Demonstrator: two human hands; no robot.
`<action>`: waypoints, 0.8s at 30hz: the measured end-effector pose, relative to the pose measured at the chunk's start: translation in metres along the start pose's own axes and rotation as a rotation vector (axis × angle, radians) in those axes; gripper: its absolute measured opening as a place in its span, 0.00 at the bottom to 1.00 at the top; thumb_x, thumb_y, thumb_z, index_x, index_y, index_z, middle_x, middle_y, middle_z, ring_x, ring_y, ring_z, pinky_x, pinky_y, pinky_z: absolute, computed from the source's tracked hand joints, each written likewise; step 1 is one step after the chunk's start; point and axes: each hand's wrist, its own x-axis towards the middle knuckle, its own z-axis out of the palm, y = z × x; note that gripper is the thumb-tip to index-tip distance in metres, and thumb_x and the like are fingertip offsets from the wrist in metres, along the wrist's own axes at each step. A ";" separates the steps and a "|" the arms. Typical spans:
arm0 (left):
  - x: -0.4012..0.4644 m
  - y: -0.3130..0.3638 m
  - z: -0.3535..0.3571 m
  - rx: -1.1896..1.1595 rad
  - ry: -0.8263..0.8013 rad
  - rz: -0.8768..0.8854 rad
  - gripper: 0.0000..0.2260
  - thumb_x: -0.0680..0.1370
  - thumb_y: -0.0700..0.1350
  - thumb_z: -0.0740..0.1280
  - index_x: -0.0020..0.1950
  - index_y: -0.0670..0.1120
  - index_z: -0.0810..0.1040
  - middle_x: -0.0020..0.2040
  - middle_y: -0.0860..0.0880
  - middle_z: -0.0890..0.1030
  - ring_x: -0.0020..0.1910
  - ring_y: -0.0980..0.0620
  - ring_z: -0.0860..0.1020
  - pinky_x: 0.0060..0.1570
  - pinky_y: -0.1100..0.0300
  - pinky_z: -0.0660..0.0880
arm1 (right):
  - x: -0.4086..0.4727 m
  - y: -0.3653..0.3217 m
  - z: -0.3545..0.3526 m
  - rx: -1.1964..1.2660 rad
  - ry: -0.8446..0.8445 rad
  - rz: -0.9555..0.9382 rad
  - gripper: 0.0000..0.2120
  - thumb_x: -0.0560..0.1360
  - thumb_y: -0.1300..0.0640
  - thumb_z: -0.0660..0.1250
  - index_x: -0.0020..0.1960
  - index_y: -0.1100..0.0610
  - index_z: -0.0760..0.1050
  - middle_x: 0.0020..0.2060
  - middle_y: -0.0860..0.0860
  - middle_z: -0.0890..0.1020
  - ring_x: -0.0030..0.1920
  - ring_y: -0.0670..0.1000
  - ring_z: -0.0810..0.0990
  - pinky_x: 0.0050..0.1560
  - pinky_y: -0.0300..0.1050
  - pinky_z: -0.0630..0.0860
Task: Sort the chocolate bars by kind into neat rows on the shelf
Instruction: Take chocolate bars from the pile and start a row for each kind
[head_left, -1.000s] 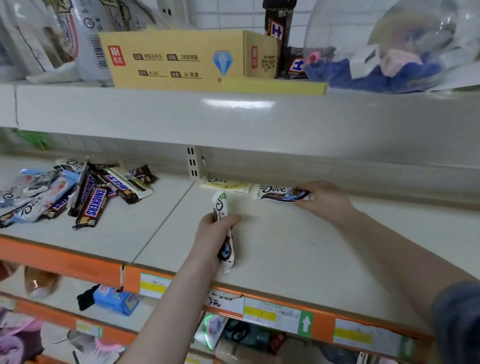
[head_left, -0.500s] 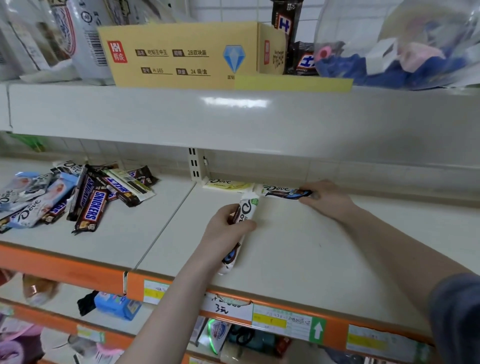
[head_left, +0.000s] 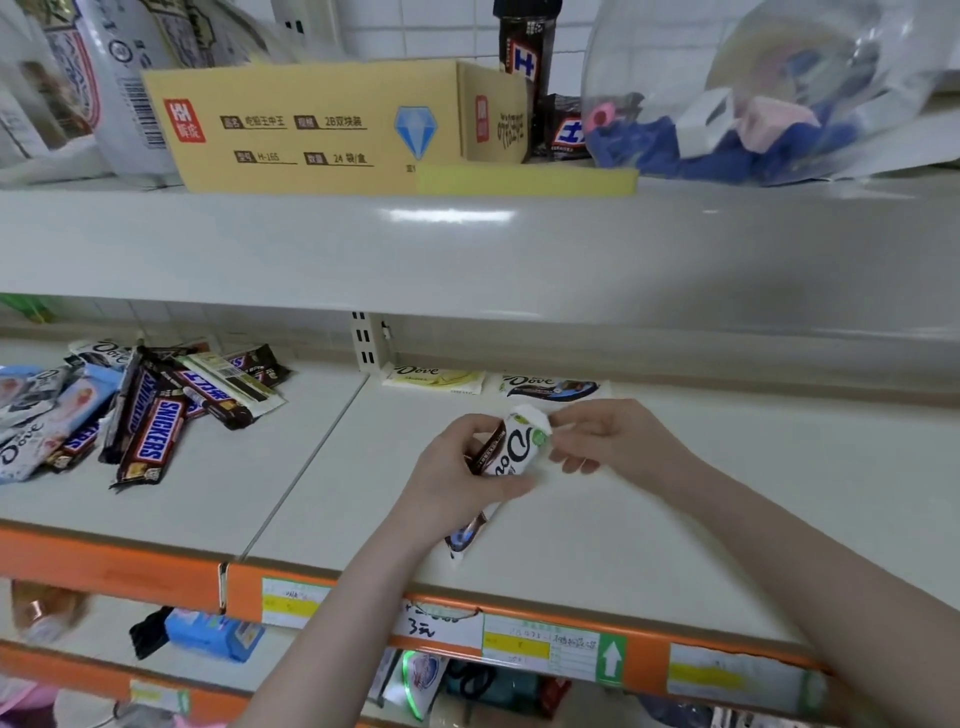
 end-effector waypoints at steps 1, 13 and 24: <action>0.001 0.001 0.003 -0.051 0.020 -0.001 0.18 0.67 0.40 0.76 0.53 0.50 0.75 0.41 0.53 0.79 0.36 0.60 0.77 0.36 0.73 0.72 | -0.004 0.001 0.003 0.030 0.007 0.001 0.07 0.72 0.62 0.68 0.49 0.55 0.79 0.31 0.51 0.83 0.29 0.46 0.79 0.32 0.36 0.74; 0.004 0.019 0.029 -0.927 0.070 -0.239 0.08 0.71 0.37 0.71 0.48 0.41 0.76 0.42 0.42 0.80 0.41 0.44 0.80 0.45 0.53 0.77 | -0.029 0.013 0.019 -0.021 -0.044 -0.111 0.12 0.69 0.64 0.70 0.35 0.49 0.74 0.28 0.41 0.76 0.33 0.41 0.73 0.35 0.32 0.66; -0.002 0.006 0.012 -0.740 0.026 -0.388 0.07 0.72 0.35 0.71 0.48 0.39 0.78 0.46 0.39 0.84 0.40 0.47 0.84 0.40 0.56 0.82 | -0.033 0.029 -0.002 -0.588 0.155 -0.390 0.21 0.65 0.44 0.70 0.56 0.51 0.78 0.47 0.44 0.78 0.48 0.41 0.76 0.51 0.37 0.70</action>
